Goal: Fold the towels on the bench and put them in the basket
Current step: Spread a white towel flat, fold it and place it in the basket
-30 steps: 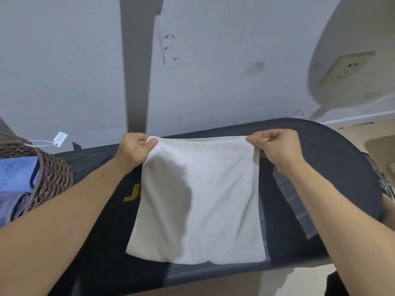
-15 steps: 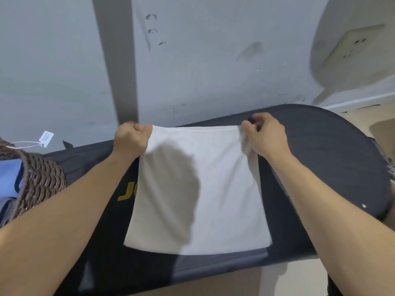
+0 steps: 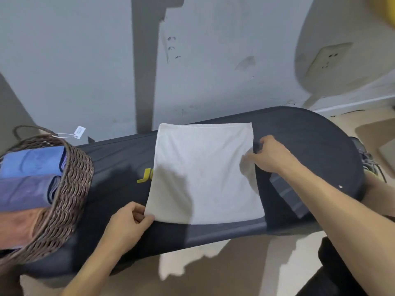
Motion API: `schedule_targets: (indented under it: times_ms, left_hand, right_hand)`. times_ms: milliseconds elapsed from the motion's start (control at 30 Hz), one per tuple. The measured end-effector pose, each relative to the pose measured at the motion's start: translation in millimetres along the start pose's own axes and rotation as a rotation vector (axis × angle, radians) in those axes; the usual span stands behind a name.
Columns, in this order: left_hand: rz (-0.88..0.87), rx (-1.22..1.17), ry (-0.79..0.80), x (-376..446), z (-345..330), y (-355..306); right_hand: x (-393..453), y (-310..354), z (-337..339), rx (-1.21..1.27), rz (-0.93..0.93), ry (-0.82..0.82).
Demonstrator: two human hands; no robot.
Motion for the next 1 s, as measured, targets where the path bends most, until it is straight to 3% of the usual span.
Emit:
schedule_targets:
  times_ms: [200,367,433,633,833,933,1000]
  left_hand:
    - [-0.106,-0.094,-0.131,-7,-4,-3]
    - [0.015,-0.224,-0.052,-5,-2,9]
    - [0.071,-0.262,-0.014,-8,-2,17]
    - [0.153,-0.169,0.194,-28,-16,35]
    - [0.160,0.204,0.345,-39,-17,28]
    - [0.030,0.425,0.141,-25,5,5]
    - [-0.127,0.383,-0.072,-10,20,-25]
  right_hand:
    - [-75,-39,-45,-0.285,-0.036,0.385]
    - [-103,-38,-51,-0.004,0.246,0.160]
    - [-106,-39,-49,0.079,0.293,0.158]
    - [-108,-78,-55,0.167,0.026,0.284]
    - [-109,-95,-71,0.112,-0.176,0.417]
    - [-100,-93,-63,0.015,-0.185,0.420]
    - [-84,-83,-50,-0.039,-0.148,0.338]
Point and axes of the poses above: each hand's wrist, its own x-axis towards the middle knuckle, its own z-axis out of the back of the hand, y = z × x, the point moved 7 cm from there along x, towards the middle knuckle, and after that the axes turned 1 degree about -y, right-handed, at the moved point
